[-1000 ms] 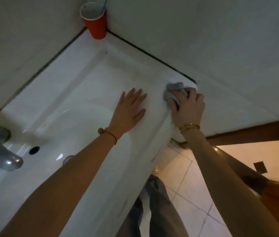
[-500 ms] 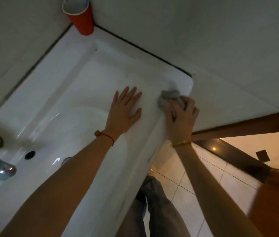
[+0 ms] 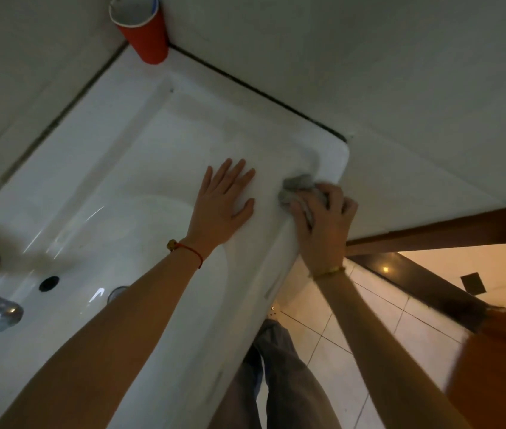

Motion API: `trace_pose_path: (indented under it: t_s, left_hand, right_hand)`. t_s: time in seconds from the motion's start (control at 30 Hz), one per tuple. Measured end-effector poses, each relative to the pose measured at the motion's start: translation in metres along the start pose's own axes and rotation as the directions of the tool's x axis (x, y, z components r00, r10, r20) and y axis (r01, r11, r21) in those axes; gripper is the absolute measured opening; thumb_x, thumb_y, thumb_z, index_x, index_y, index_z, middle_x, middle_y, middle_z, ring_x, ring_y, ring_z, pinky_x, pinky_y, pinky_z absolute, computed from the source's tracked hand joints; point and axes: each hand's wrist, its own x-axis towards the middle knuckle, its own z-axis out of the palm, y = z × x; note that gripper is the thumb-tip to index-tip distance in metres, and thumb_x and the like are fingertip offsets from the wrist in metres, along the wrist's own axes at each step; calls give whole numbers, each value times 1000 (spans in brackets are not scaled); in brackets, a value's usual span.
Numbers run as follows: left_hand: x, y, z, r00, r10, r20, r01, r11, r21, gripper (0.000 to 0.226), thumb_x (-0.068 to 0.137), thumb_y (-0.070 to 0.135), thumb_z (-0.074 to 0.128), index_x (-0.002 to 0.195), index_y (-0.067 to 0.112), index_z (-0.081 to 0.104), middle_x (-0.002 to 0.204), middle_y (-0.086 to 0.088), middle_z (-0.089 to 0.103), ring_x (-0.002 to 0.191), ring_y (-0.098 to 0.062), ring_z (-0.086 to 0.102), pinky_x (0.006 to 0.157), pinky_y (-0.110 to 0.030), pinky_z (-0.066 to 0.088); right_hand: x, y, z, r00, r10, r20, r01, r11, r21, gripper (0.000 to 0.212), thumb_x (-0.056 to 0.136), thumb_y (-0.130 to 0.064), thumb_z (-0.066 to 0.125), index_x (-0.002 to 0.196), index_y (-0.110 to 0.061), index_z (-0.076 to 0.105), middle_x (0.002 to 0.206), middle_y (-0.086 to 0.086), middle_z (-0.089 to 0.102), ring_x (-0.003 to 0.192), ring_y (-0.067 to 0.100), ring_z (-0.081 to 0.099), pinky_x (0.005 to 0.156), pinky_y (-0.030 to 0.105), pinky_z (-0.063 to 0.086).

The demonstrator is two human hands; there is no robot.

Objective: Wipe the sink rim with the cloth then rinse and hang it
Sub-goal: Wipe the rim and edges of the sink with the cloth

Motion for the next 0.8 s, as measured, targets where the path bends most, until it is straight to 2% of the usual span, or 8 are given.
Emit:
trace_pose_path:
  t_s: [0.13,0.27,0.33,0.4,0.47,0.57,0.7,0.8]
  left_hand:
    - [-1,0,1,1000,1,3,-1,1000,2,57,98,41,42,150,20,39,160,-4,33,151,-25,22,124,-47,9]
    - [-2,1,0,1000,-9,-1,9,1000,11,56,98,41,42,150,20,39,160,-4,33,151,-24,22,125,-46,8]
    - [-2,2,-1,1000,-12,-3,12,1000,-2,56,98,41,43,150,20,39,159,-3,33,151,-24,22,125,-46,8]
    - [-2,2,-1,1000,-16,-7,16,1000,-2,56,98,40,44,150,20,39,159,-3,33,151,-24,22,125,-46,8]
    - [-1,2,0,1000,-10,-12,10,1000,-3,55,98,39,45,150,20,39,159,-3,33,151,-24,21,125,-46,8]
    - [-2,1,1,1000,-4,-20,4,1000,1,55,99,37,48,150,20,39,159,-4,33,151,-25,21,125,-48,9]
    - [-3,1,1,1000,-1,-20,1,1000,9,55,99,36,49,150,19,39,159,-4,33,151,-25,22,124,-49,10]
    - [-2,1,0,1000,-3,-18,3,1000,-6,54,98,36,49,149,19,41,159,-4,34,150,-26,23,124,-49,10]
  right_hand:
    - [-27,-5,-2,997,-1,74,-5,997,81,29,93,-36,54,120,-27,61,126,4,45,114,25,32,99,29,31]
    - [42,-5,0,973,215,-87,-207,974,92,40,92,-30,60,127,-11,57,123,20,45,108,33,40,94,28,29]
    - [45,-12,2,950,283,-133,-268,956,119,46,90,-30,63,129,-6,54,123,24,46,106,35,44,88,20,24]
    - [25,-23,3,929,349,-123,-318,923,217,53,87,-27,66,133,-7,49,125,23,44,108,33,44,91,18,27]
    - [-2,-28,4,919,383,-87,-350,900,261,56,88,-26,65,138,-11,45,128,21,40,112,29,42,99,27,35]
    - [-24,-34,2,936,352,10,-339,895,288,48,93,-40,54,136,-22,46,135,14,32,122,25,34,105,32,32]
    - [22,-29,2,898,428,-98,-369,856,361,31,95,-25,53,124,-16,59,124,19,38,109,25,38,94,16,28]
    - [37,-27,0,866,471,-170,-372,832,412,48,87,-19,65,133,-12,52,122,15,46,107,15,45,91,8,31]
